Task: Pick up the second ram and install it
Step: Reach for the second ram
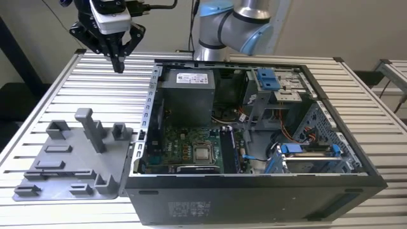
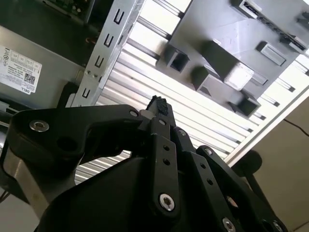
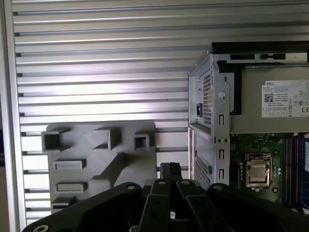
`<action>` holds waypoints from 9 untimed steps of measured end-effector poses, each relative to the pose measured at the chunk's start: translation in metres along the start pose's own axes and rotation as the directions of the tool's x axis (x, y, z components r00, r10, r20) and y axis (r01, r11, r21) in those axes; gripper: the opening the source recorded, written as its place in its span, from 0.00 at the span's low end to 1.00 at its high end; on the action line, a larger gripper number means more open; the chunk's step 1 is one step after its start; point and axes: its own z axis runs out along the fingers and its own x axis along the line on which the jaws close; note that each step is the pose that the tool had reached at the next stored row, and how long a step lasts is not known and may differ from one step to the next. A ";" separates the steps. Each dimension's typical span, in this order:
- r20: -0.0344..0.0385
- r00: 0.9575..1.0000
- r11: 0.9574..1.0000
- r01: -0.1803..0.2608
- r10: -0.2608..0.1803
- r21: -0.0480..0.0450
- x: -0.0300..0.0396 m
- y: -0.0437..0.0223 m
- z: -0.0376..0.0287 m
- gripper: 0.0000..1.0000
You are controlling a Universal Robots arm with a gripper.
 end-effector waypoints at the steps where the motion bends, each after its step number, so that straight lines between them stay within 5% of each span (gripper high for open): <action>1: 0.000 1.000 1.000 0.000 0.000 0.000 0.0022 -0.0001 0.0000 0.11; 9: 0.000 1.000 1.000 0.002 -0.002 0.000 0.0161 -0.0008 0.0000 0.11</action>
